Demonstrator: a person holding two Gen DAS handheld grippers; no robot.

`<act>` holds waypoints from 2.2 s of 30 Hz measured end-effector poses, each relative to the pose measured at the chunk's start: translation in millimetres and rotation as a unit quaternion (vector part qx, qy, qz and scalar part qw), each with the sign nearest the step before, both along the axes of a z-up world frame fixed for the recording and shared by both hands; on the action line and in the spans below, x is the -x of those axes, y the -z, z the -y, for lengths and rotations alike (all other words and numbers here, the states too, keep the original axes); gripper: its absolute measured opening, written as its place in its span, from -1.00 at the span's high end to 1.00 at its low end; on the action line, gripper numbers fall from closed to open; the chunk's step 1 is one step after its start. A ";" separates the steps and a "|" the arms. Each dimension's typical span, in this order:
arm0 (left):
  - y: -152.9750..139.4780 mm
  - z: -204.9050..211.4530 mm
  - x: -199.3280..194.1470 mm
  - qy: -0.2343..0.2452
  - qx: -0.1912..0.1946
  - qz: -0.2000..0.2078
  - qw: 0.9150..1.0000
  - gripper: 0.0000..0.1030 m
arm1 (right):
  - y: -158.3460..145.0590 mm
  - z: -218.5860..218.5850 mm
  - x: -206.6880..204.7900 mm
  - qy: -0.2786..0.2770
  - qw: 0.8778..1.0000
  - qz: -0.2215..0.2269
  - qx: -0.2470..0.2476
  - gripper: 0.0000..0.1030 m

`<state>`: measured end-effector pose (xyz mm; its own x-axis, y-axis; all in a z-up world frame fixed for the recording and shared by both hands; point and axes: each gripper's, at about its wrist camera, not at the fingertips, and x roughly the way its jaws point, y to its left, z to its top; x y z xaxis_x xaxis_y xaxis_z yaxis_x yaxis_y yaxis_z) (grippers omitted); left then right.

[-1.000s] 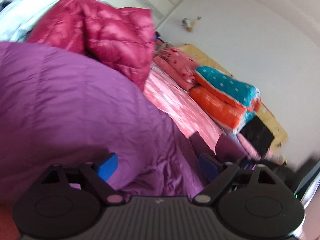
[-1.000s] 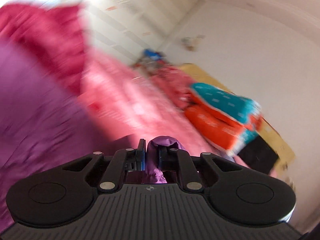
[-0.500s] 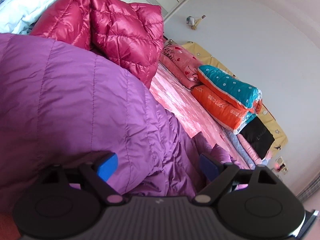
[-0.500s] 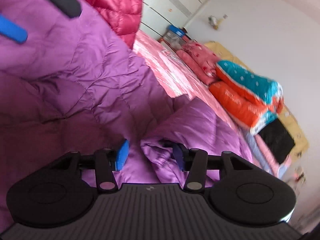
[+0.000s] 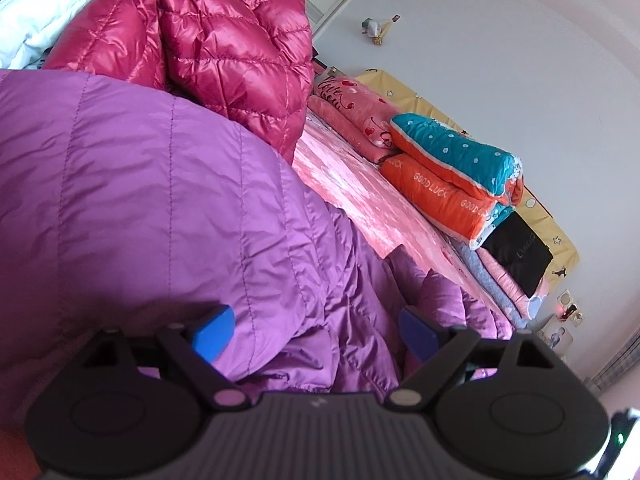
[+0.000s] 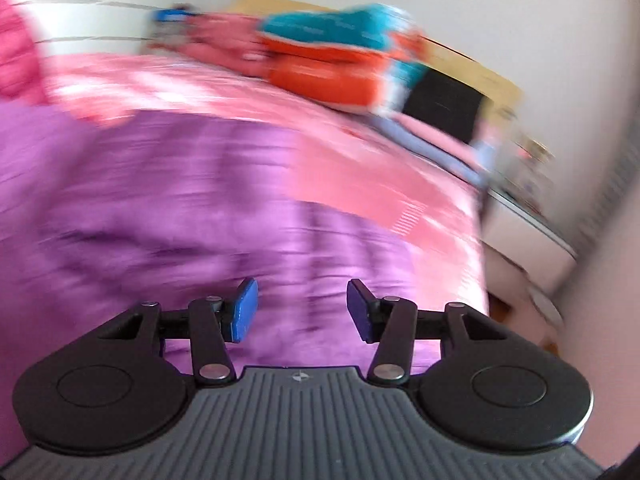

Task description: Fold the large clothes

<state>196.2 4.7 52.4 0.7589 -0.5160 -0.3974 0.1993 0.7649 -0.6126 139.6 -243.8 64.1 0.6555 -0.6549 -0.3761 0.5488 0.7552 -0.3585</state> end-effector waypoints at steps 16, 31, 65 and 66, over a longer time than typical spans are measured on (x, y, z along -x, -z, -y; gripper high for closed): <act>2.4 3.8 1.4 0.000 -0.011 0.001 1.000 -0.74 | -63.6 -34.2 -36.8 -0.144 0.975 0.138 -0.101 -0.90; 6.4 7.9 1.9 0.009 -0.016 -0.005 1.000 -0.78 | 9.4 -10.8 55.8 -0.067 0.997 -0.013 -0.025 -0.95; 16.1 41.4 11.6 0.043 -0.093 0.021 0.995 -0.80 | 43.9 154.5 119.6 0.157 0.953 0.121 -0.229 -1.00; 13.3 42.7 12.9 0.041 -0.092 0.029 0.995 -0.80 | 40.9 145.5 122.3 0.153 0.958 0.112 -0.213 -1.00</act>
